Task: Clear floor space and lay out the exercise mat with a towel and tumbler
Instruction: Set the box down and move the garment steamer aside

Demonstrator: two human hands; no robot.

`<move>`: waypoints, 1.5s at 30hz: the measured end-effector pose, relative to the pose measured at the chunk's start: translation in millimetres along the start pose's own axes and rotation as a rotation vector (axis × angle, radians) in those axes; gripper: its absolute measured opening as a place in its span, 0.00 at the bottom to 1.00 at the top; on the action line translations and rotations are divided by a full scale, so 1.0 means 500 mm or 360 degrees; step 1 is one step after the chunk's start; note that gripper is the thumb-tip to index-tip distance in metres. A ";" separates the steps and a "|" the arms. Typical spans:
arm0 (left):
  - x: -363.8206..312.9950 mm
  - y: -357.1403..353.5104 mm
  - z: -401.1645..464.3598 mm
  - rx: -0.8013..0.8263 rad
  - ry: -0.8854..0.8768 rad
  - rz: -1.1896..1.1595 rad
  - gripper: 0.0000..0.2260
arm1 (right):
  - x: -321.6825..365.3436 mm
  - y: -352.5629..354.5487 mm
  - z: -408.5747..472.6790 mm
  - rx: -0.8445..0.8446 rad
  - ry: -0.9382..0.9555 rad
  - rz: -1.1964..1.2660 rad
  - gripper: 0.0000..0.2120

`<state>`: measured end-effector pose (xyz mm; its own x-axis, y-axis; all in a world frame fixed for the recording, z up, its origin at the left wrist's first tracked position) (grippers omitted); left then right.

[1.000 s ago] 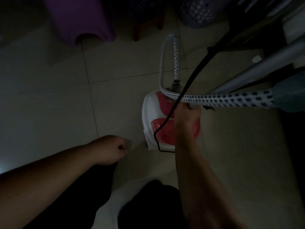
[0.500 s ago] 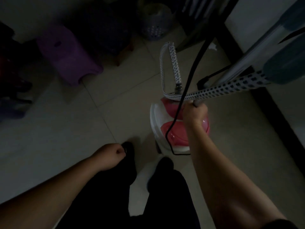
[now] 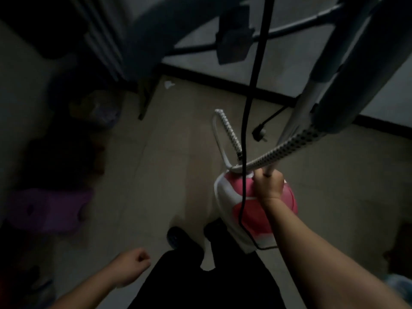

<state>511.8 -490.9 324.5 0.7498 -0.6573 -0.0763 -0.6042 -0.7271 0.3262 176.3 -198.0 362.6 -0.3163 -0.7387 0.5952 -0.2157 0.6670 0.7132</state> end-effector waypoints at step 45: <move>-2.005 -0.033 0.042 0.0050 -0.0879 0.1530 0.09 | -0.822 0.984 0.266 -0.2015 -0.2030 0.1521 0.11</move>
<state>-235.5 175.8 375.7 -0.2540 -0.9427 -0.2165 -0.8822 0.1340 0.4515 77.4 446.7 419.5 -0.3747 0.5868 0.7178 0.8355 -0.1218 0.5358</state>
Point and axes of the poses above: each hand's wrist, its own z-axis towards the middle knuckle, its own y-axis out of the back of the hand, x = y × z, the point moved 9 cm from there along z, towards the middle knuckle, and after that the axes turned 6 degrees about y, right-handed, at the moved point
